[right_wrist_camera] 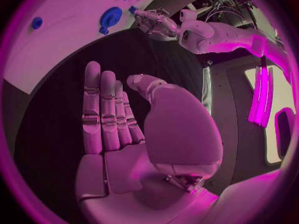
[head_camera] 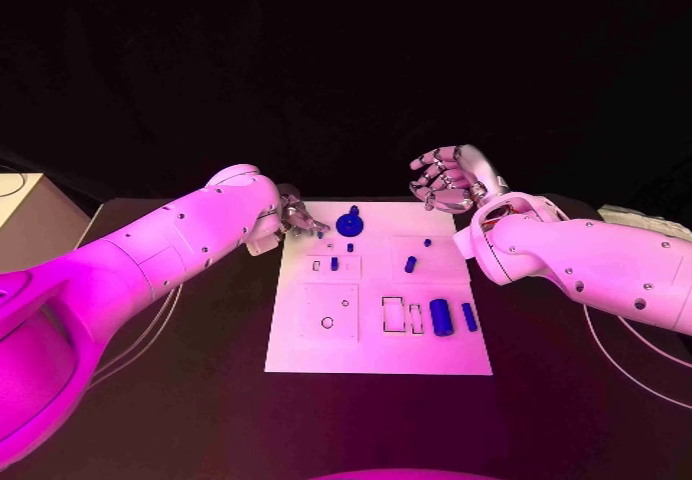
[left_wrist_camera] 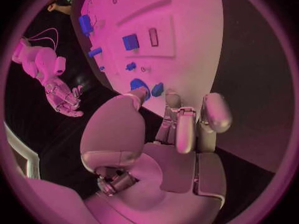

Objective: Assemble the parts on the task board

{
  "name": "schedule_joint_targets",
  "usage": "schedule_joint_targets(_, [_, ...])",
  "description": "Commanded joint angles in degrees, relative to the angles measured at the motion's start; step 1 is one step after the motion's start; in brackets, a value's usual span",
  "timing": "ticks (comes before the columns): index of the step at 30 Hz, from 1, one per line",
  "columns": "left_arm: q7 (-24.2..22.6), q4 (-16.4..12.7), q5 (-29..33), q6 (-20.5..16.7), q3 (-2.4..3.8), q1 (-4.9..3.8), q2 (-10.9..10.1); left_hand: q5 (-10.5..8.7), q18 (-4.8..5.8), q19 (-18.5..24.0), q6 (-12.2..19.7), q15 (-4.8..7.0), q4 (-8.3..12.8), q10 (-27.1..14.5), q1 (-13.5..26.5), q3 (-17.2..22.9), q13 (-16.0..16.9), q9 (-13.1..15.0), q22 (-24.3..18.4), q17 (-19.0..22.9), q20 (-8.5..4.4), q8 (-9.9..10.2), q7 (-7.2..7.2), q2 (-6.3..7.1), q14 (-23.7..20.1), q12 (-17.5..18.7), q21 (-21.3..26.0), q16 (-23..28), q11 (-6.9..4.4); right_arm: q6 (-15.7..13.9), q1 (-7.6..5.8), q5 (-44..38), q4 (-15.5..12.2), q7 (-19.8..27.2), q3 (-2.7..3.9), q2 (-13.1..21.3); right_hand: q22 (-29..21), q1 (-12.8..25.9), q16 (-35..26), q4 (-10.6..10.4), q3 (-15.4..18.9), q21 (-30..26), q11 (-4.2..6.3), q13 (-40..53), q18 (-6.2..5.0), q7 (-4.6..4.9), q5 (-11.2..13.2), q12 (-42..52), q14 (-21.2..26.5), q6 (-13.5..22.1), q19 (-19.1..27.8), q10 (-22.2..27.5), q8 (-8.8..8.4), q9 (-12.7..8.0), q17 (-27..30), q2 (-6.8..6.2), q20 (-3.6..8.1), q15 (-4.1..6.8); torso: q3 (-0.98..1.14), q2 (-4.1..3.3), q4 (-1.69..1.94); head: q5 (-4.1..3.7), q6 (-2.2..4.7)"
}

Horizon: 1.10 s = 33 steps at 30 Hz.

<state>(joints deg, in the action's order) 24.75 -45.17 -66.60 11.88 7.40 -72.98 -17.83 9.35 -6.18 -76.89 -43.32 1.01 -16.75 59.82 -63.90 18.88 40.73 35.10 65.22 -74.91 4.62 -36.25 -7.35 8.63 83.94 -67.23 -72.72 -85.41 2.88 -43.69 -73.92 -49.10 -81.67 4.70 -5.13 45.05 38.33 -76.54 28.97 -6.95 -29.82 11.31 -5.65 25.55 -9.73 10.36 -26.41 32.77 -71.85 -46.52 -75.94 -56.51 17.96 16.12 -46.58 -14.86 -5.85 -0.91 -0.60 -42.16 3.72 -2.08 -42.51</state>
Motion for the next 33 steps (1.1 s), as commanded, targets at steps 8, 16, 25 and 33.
schedule_joint_targets(8, [-0.8,0.1,2.1,-1.0,-0.13,-0.03,0.1,0.23,0.51,-0.3,-0.3,-0.06,0.0,0.2,0.0,0.5,0.1,0.1,0.1,-6.7,-0.07,-0.4,0.26,-0.72,2.5,-0.2,-0.3,-0.1,-0.10,0.1,-0.04,-0.3,0.1,0.3,0.03,-0.1,-0.1,-0.3,-0.4,0.4,0.1,-0.3,-0.02,-0.1,-0.54,0.32,-0.1,0.0,-0.4,-0.2,-0.2,-0.4,0.29,-0.1,-0.1,0.31,-0.04,0.12,0.01,-0.02,0.00,0.11,-0.26])
schedule_joint_targets(16, [-0.9,0.2,3.3,-1.5,-0.16,-0.04,0.2,0.18,0.48,-0.2,-0.2,-0.03,0.2,-0.1,-1.4,2.1,-0.2,0.3,0.1,-6.6,-0.09,-0.6,0.31,-2.49,2.4,-0.1,-0.3,-0.1,-0.16,0.1,-0.04,-0.3,0.1,0.2,0.03,-0.2,-0.1,-0.2,-0.4,0.4,0.2,-0.3,-0.01,-0.1,-0.53,0.32,-0.3,0.1,-0.5,-0.2,-0.3,-0.4,0.31,-0.1,-0.1,0.30,-0.03,0.12,0.04,0.02,0.00,0.09,-0.46])
schedule_joint_targets(25, [-1.0,0.6,4.6,-1.5,-0.18,-0.04,0.4,0.15,0.51,-0.2,-0.1,0.06,0.5,-0.2,-3.7,3.8,-0.3,0.6,0.2,-6.6,-0.14,-0.9,0.41,-2.61,2.4,-0.1,-0.5,-0.2,-0.27,0.2,-0.04,-0.3,0.2,0.2,0.03,-0.2,-0.1,-0.2,-0.4,0.4,0.2,-0.3,-0.01,-0.1,-0.53,0.32,-0.3,0.1,-0.5,-0.2,-0.3,-0.4,0.31,-0.1,-0.1,0.30,-0.03,0.12,0.07,-0.01,-0.03,-0.01,-0.46])
schedule_joint_targets(33, [-1.1,0.9,5.1,-1.1,-0.20,-0.04,0.6,0.13,0.54,-0.2,-0.2,0.07,0.5,0.0,-4.0,4.0,0.0,0.6,0.4,-6.8,-0.15,-0.9,0.42,-2.58,2.5,-0.2,-0.6,-0.3,-0.28,0.2,-0.04,-0.3,0.2,0.2,0.03,-0.2,-0.1,-0.2,-0.5,0.4,0.2,-0.3,0.00,-0.2,-0.52,0.31,-0.3,0.1,-0.5,-0.3,-0.3,-0.5,0.33,-0.1,-0.2,0.32,-0.02,0.13,0.07,-0.03,-0.04,-0.01,-0.54])
